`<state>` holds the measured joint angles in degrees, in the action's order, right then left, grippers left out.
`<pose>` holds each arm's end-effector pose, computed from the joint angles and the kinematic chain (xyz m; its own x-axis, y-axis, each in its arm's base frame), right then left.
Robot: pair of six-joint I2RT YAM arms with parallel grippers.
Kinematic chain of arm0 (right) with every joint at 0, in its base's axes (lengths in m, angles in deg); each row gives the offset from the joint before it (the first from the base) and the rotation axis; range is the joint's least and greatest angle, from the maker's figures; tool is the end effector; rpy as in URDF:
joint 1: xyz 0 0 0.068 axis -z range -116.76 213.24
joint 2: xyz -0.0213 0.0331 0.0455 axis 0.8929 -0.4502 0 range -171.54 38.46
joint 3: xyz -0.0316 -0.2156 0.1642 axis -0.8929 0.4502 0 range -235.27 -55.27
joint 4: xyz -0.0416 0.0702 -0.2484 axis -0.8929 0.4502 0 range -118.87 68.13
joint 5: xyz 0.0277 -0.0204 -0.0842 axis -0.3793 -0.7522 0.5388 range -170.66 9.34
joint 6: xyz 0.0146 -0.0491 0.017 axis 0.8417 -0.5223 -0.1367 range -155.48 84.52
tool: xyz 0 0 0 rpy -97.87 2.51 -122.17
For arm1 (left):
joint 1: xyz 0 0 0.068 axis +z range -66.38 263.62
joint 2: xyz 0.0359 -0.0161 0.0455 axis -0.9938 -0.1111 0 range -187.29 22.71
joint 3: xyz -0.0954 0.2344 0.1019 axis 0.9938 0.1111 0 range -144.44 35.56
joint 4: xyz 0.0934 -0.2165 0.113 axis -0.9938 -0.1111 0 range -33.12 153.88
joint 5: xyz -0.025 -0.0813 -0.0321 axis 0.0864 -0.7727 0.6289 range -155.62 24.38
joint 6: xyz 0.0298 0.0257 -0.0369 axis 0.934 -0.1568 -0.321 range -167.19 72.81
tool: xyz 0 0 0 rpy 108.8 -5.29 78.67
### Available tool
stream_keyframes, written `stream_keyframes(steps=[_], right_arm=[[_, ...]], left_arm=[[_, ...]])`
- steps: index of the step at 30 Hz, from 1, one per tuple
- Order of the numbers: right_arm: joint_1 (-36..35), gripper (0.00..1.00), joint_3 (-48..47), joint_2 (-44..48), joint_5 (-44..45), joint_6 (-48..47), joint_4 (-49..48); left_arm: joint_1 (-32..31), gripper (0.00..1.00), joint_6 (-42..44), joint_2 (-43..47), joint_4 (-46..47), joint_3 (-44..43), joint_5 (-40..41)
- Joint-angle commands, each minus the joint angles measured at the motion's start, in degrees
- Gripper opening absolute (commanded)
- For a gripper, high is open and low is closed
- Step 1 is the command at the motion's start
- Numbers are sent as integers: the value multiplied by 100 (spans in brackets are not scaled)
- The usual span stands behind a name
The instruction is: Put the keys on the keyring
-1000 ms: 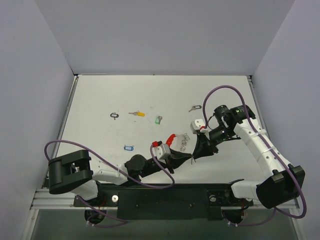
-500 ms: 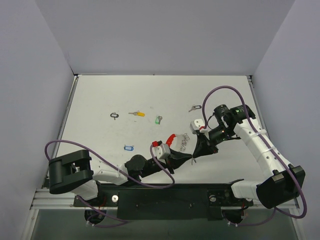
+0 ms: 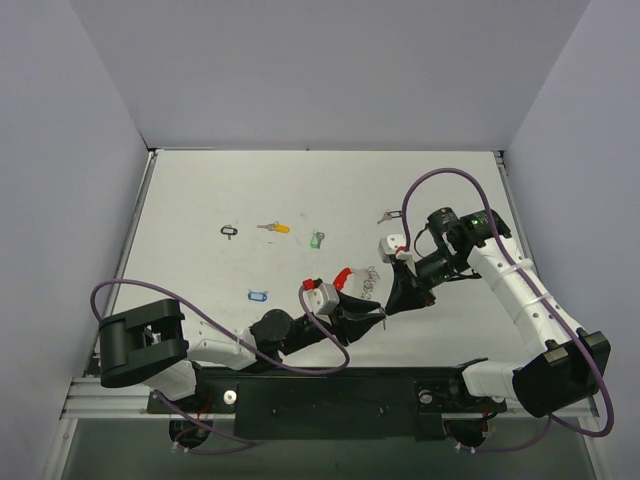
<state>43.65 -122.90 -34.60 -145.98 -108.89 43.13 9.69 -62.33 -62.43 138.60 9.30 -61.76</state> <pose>0.1889 0.1015 0.3158 0.0501 -0.4070 -0.9121 -0.9744 -0.2203 0.0448 0.0801 -0.2694 0.2277 -0.1728 -0.3415 -0.9239 0.9279 0.2582 -0.2690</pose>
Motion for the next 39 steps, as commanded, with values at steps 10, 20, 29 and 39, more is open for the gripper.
stream_keyframes(steps=[10, 20, 29, 39], right_arm=[[245, 0, 66, 107, 773, 1460, -433], [1939, 0, 690, 328, 2662, 1734, -495], [2917, 0, 699, -648, 4516, 1987, -977], [2681, 0, 251, -1948, 5397, 2726, -1760]], left_arm=[[2, 57, 300, 1287, 449, 604, 625], [10, 77, 310, 3503, -2742, 999, 1354], [28, 80, -270, 4883, -3218, 1817, 1724], [28, 80, -587, 5543, -3622, 2230, 1820]])
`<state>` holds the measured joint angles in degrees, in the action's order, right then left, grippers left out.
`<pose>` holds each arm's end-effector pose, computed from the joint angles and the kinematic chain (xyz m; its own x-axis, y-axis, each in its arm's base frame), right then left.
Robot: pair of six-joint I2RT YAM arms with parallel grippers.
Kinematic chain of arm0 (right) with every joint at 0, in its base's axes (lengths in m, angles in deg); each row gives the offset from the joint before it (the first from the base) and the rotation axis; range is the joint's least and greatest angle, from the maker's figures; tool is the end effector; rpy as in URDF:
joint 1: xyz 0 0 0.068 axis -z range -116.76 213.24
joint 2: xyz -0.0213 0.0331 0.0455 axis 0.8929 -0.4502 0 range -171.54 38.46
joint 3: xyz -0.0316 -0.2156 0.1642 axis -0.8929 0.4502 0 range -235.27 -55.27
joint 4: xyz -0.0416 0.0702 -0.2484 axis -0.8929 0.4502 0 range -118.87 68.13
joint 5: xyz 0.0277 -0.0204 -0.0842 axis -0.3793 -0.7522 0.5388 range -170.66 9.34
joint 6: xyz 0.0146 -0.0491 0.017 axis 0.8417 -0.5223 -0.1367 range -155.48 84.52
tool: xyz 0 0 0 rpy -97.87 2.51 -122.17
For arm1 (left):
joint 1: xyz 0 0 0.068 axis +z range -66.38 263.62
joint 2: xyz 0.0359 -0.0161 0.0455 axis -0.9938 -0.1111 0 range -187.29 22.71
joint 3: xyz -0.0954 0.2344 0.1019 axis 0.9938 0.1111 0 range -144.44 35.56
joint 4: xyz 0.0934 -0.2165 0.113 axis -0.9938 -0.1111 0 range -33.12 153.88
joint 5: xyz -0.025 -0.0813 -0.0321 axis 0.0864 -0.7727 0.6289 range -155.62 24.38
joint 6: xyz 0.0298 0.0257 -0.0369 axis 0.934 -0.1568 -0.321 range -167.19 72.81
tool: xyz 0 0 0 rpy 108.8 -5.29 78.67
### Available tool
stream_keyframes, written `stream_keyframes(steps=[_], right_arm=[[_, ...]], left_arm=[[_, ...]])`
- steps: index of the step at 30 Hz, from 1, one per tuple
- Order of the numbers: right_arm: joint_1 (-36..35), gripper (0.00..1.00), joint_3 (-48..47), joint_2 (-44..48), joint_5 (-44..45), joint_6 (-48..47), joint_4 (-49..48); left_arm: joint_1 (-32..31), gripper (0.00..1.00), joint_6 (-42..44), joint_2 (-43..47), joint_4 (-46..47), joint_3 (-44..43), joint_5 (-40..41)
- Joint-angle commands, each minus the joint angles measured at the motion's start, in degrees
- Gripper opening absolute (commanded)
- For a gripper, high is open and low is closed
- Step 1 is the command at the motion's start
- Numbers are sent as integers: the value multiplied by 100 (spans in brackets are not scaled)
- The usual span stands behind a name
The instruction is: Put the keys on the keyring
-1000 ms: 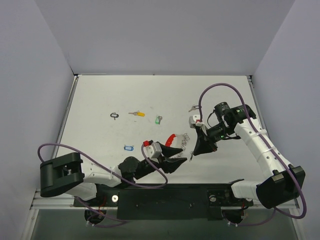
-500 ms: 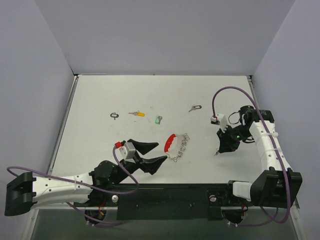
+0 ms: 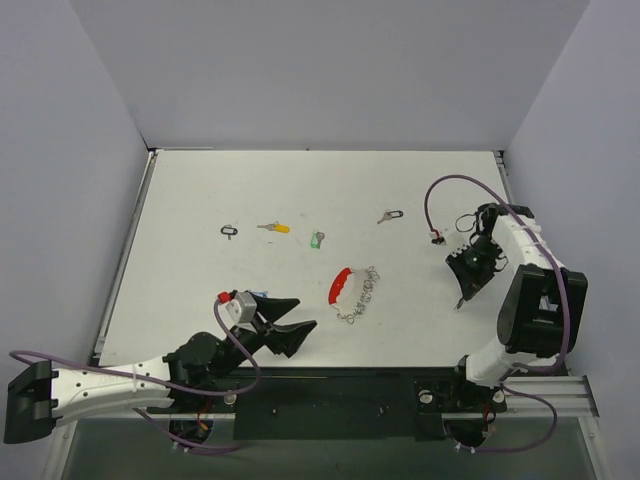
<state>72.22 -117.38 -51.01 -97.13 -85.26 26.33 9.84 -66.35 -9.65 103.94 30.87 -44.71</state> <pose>0.2748 -0.0333 0.2109 -0.7191 -0.6277 -0.2982 -0.6746 0.7335 0.0828 0.0532 -0.1373 0.2172 -0.2058 -0.3900 -0.8975 0.7749 0.4951 -0.3929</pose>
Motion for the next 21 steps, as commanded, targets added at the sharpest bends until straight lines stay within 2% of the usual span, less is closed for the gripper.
stream_keyframes(steps=[1, 11, 21], right_arm=[[-246, 0, -354, -438, 557, 398, -158], [-1142, 0, -1180, -1599, 935, 1066, -334], [-1468, 0, -1655, -2171, 935, 1313, -343]], left_arm=[[13, 80, -194, 361, -173, 126, 133], [21, 80, -237, 1187, -709, 302, 221], [13, 80, -273, 1733, -1070, 469, 317]])
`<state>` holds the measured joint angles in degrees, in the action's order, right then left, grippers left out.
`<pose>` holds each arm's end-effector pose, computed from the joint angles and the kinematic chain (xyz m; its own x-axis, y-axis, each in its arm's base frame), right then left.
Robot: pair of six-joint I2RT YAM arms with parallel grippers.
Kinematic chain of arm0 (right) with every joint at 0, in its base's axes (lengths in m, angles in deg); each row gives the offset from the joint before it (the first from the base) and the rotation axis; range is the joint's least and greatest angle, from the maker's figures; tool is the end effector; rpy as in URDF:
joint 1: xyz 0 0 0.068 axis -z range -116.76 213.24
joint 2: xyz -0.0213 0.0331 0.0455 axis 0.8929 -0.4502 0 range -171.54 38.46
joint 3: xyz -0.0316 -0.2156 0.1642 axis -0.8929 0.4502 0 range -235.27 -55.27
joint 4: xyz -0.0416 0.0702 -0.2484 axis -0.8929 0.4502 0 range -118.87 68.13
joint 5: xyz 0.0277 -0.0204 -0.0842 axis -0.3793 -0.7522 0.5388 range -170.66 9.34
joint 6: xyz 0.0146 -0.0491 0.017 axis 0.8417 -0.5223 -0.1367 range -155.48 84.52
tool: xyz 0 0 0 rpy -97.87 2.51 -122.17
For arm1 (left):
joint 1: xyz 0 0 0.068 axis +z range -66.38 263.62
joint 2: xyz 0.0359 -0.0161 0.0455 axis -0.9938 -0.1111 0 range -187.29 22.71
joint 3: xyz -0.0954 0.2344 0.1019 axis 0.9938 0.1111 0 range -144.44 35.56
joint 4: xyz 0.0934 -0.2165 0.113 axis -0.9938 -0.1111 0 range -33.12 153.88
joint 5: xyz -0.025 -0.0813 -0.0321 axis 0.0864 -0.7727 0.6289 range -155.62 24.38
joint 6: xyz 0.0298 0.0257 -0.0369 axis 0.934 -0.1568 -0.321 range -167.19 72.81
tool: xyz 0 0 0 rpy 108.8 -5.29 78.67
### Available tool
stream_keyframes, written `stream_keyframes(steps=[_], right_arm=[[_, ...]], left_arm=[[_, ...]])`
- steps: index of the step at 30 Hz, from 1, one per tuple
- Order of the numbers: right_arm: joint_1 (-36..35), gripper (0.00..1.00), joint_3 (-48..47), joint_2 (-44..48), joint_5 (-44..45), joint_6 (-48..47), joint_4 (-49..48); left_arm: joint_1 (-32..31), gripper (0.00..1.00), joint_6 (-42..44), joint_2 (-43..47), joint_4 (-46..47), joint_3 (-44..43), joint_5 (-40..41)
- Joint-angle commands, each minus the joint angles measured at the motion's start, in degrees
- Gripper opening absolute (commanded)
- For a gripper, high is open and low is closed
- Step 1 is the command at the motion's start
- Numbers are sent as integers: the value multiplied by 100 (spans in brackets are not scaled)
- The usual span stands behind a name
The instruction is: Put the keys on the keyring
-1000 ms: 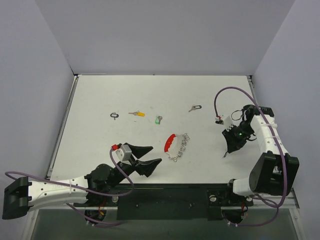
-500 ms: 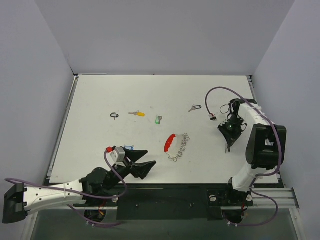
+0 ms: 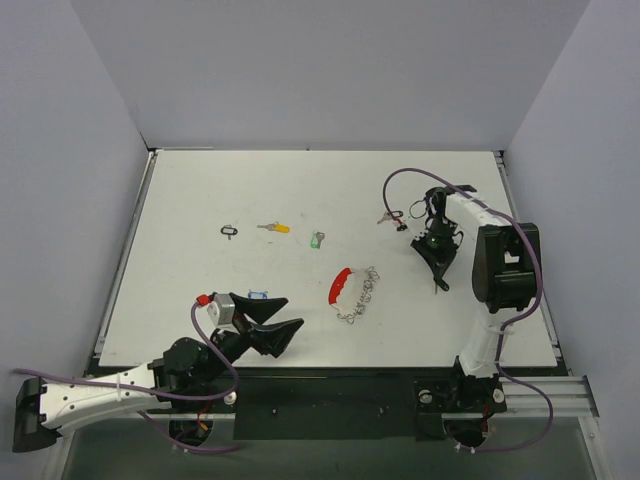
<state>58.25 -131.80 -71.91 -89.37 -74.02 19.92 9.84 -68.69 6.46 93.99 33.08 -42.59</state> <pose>0.3609 0.0368 0.1661 -0.7072 -0.6799 -0.1938 -0.6979 0.7152 0.0376 0.0473 -0.1126 0.2174 -0.2123 -0.4776 -0.8525 0.7534 0.4756 -0.4541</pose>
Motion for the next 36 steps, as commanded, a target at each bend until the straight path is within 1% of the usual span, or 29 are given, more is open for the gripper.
stream_keyframes(steps=[1, 12, 18, 24, 32, 36], right_arm=[[-72, 0, -213, -116, 159, 207, 288], [-133, 0, -257, -372, 124, 312, 236], [-160, 0, -266, -380, 98, 339, 236], [-151, 7, -283, -284, 45, 365, 244], [-98, 20, -318, 85, -95, 418, 253], [-28, 23, -336, 384, -236, 435, 297]], left_arm=[[13, 80, -48, 122, -67, 248, 114], [13, 81, -30, -308, 320, 239, 62], [13, 81, -30, -397, 347, 195, 35], [13, 81, -56, -388, 320, 186, 18], [13, 81, -100, -502, 311, 99, -52], [13, 81, -170, -624, 311, 20, -88]])
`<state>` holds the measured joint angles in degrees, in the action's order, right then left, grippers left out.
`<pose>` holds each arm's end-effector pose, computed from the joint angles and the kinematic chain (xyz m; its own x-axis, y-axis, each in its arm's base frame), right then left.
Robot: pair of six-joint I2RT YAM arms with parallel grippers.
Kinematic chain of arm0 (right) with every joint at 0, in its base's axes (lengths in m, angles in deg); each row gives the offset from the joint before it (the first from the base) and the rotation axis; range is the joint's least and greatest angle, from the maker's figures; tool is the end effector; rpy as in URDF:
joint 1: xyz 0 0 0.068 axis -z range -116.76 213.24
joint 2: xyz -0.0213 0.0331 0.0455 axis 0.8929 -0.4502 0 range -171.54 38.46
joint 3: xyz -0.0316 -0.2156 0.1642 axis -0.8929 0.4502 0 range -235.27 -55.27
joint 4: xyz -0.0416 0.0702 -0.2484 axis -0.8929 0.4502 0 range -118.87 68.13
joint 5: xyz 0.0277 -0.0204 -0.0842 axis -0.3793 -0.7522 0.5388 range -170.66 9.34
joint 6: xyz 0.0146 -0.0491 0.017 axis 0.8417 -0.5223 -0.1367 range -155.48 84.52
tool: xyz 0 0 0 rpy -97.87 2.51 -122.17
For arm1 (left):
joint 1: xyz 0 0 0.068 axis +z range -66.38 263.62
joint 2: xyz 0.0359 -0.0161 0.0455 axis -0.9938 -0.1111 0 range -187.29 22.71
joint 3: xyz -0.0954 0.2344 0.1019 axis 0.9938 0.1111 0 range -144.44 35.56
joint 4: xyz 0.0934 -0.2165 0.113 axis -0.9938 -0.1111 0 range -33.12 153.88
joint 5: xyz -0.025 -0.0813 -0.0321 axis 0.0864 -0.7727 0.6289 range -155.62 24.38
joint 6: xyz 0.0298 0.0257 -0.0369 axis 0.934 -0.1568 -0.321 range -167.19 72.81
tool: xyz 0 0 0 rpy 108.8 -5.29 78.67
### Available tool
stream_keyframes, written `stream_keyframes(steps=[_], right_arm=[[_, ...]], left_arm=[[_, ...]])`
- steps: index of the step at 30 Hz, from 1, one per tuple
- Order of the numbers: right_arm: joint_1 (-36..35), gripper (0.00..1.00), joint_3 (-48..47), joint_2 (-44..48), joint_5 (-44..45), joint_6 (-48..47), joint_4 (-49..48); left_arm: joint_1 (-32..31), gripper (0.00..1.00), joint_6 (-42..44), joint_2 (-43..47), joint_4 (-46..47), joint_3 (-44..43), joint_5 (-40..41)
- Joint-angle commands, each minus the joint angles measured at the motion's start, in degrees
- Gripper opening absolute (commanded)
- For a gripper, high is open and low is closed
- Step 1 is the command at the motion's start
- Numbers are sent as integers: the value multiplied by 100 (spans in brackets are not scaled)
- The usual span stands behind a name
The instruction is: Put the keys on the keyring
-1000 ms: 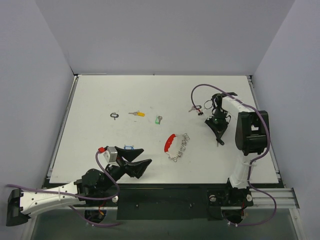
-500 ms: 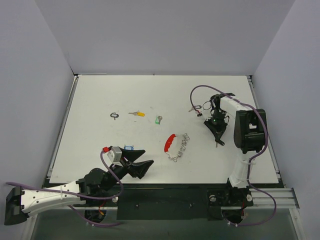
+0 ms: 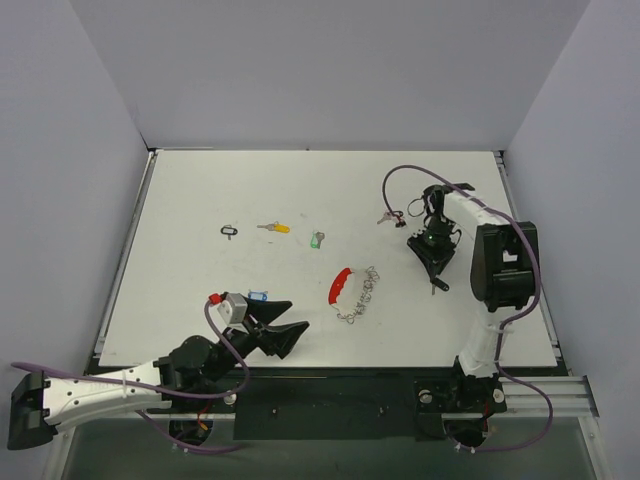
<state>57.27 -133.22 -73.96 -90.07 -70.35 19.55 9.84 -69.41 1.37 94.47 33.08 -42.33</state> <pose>0.3675 0.0442 0.1600 -0.7396 -0.6444 -0.1942 -0.6649 0.7443 0.0624 0.0498 -0.1208 0.2088 -0.2400 -0.4182 -0.8760 0.7378 0.5079 -0.4446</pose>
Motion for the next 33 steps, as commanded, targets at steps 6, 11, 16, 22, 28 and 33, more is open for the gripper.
stream_keyframes(steps=[6, 11, 16, 22, 28, 33], right_arm=[[211, 25, -45, 1309, -579, 60, 413], [456, 27, 227, 2406, -1648, 77, 466], [887, 32, 693, 3619, -2951, 112, 440], [1564, 61, 1607, 4500, -5032, 139, -7], [1644, 63, 2056, 4457, -5457, 209, -158], [1687, 63, 1907, 4317, -5212, 437, -79]], left_arm=[[21, 86, -422, -554, 150, -261, 105], [144, 92, -660, -1475, -412, -972, 36], [1179, 92, -1539, -2733, -1220, -1973, -956], [1999, 80, -2261, -4403, -1740, -3037, -2267], [1832, 74, -2033, -5826, -2557, -4311, -2382], [1455, 73, -2286, -6889, -3796, -5367, -1329]])
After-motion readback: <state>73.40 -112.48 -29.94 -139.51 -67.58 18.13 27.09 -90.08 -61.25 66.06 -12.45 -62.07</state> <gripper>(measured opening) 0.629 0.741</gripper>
